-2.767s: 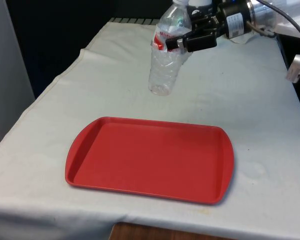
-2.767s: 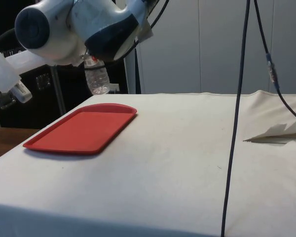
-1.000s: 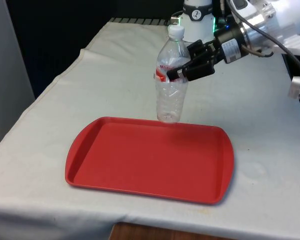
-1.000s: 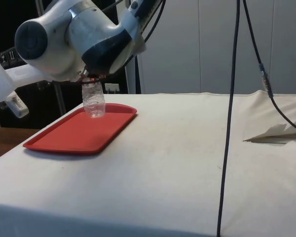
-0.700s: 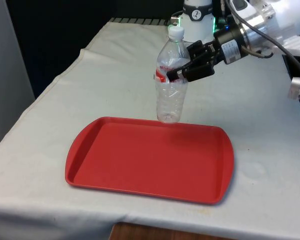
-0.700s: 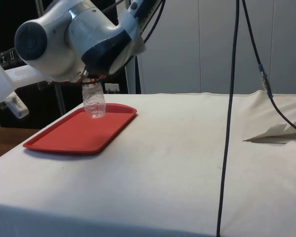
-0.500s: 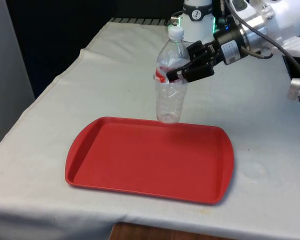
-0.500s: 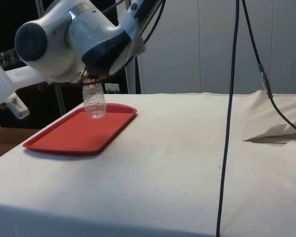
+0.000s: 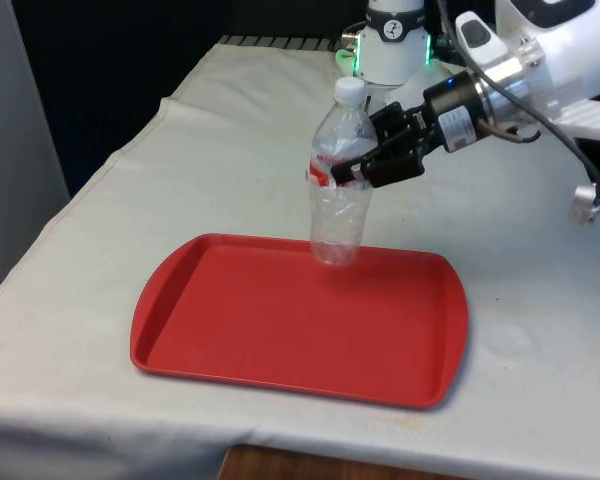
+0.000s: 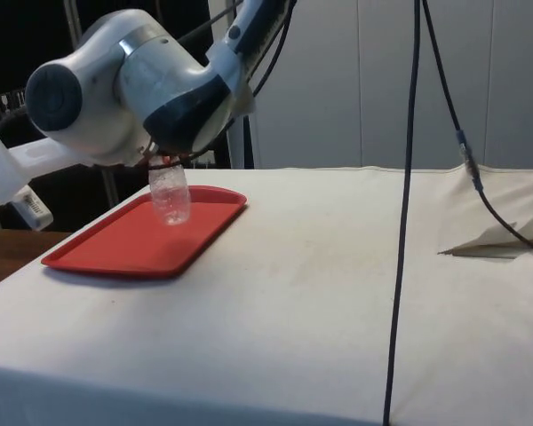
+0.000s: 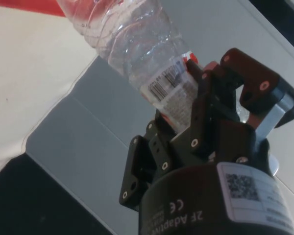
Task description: Place the bottle upright on the tray.
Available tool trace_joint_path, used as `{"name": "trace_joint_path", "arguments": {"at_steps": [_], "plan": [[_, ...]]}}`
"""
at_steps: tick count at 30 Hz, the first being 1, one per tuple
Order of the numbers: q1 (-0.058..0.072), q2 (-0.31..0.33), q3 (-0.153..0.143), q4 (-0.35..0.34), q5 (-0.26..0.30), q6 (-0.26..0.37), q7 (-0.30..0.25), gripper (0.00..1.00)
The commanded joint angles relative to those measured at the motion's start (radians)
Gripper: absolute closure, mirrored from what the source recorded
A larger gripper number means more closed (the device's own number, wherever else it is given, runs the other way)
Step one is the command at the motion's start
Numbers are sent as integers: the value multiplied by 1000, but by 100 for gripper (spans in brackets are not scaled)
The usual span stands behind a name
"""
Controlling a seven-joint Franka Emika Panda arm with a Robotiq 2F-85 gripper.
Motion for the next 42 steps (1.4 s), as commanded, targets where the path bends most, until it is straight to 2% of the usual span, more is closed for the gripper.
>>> {"name": "trace_joint_path", "arguments": {"at_steps": [1, 15, 24, 25, 32, 33, 34, 38, 39, 40, 42], "plan": [[-2, 13, 1, 14, 4, 1, -7, 66], [-3, 88, 1, 83, 6, -3, -37, 66], [-4, 101, 1, 85, 5, 1, -28, 66], [-1, 98, -1, 81, 0, -3, -30, 66], [-6, 108, 5, 81, 10, 7, -10, 66], [-1, 108, 1, 81, 3, -2, -14, 66], [-7, 109, 6, 81, 11, 9, -7, 66], [-9, 113, 7, 79, 14, 15, 4, 66], [-2, 108, 1, 79, 5, -2, -6, 66], [-9, 114, 7, 79, 14, 16, 6, 66], [-9, 116, 7, 79, 14, 16, 8, 66]]}}
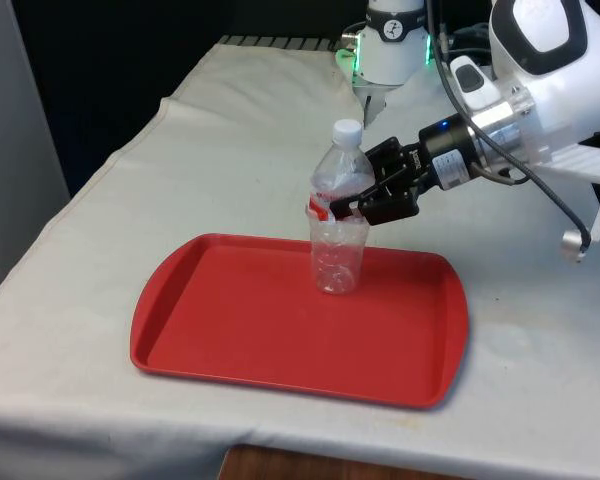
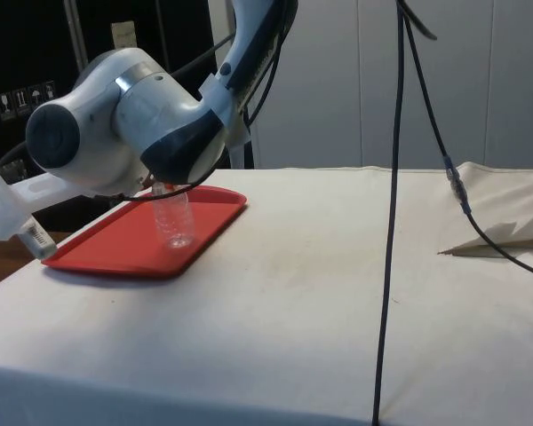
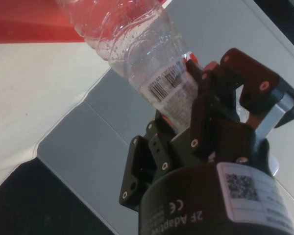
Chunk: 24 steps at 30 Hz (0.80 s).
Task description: Place the bottle upright on the tray.
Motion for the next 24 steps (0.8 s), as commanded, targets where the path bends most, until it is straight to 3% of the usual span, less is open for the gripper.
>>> {"name": "trace_joint_path", "arguments": {"at_steps": [1, 4, 5, 6, 12, 13, 14, 21, 24], "plan": [[-7, 8, 6, 0, 9, 18, 9, 66], [-8, 10, 7, 1, 10, 21, 13, 66], [0, 1, 0, 0, 0, 0, 3, 66], [-8, 10, 7, 1, 10, 21, 14, 66], [-10, 12, 8, 1, 11, 26, 23, 66], [0, 1, -1, 0, 0, 1, 11, 66], [-9, 11, 7, 1, 10, 24, 23, 66], [0, 1, 0, 1, -1, -2, 12, 66], [-2, 4, 2, 1, 1, 2, 14, 66]]}}
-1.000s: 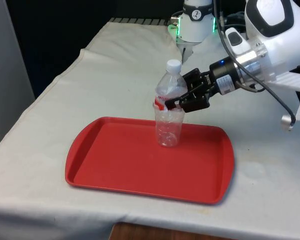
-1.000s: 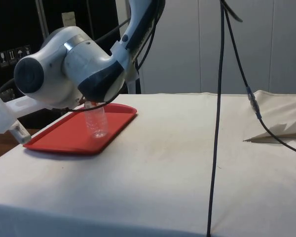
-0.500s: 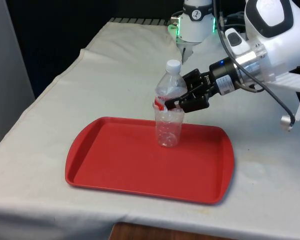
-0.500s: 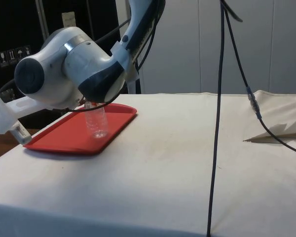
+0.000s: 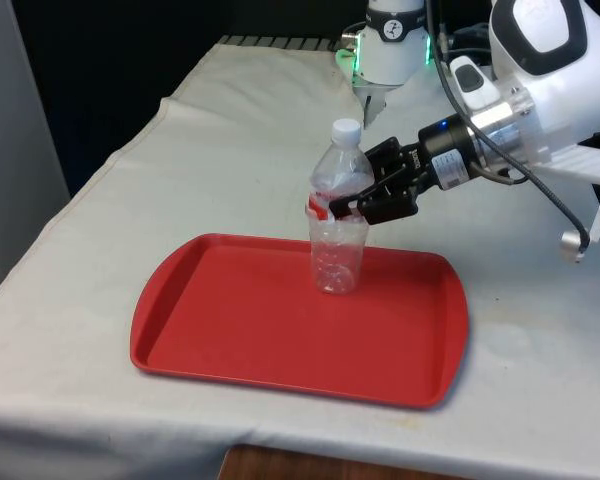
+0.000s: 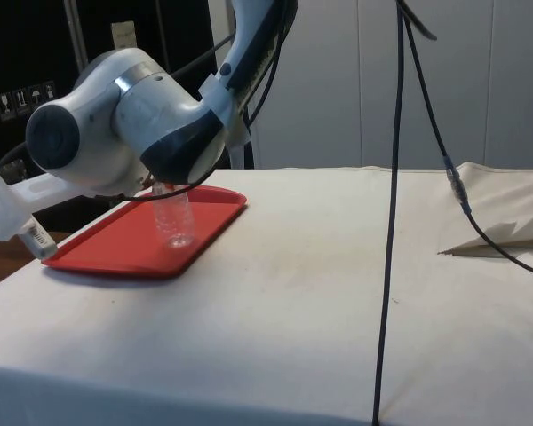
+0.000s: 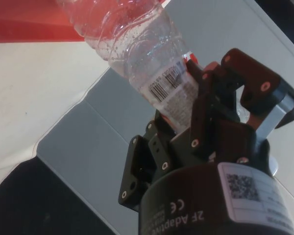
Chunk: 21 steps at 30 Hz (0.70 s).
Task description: Place the bottle upright on the tray.
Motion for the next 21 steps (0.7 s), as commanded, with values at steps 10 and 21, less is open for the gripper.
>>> {"name": "trace_joint_path", "arguments": {"at_steps": [10, 21], "plan": [[0, 2, 1, 1, 0, -2, 1, 66], [0, 3, 2, 1, 1, -5, 0, 29]]}}
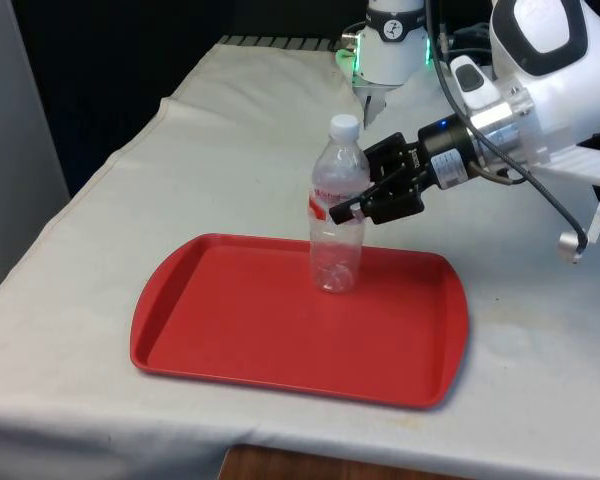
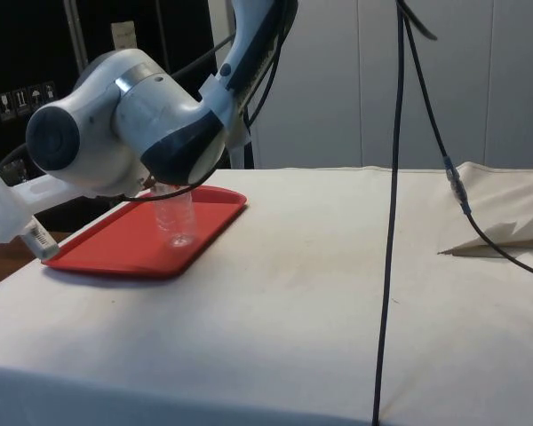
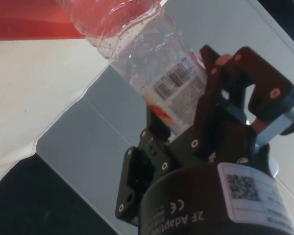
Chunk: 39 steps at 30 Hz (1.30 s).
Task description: Place the bottle upright on the tray.
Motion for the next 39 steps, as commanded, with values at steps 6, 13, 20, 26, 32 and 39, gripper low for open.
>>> {"name": "trace_joint_path", "arguments": {"at_steps": [6, 13, 20, 26, 32, 39], "plan": [[-2, 2, 2, 2, 2, 6, 1, 1], [2, 2, 1, 3, 1, -1, 1, 0], [10, 2, 1, 5, 0, -13, -1, 0], [9, -6, 10, 6, 6, -15, -4, 0], [6, -7, 20, 9, 12, -9, -1, 0], [3, -7, 25, 12, 32, 13, 4, 0]]}}
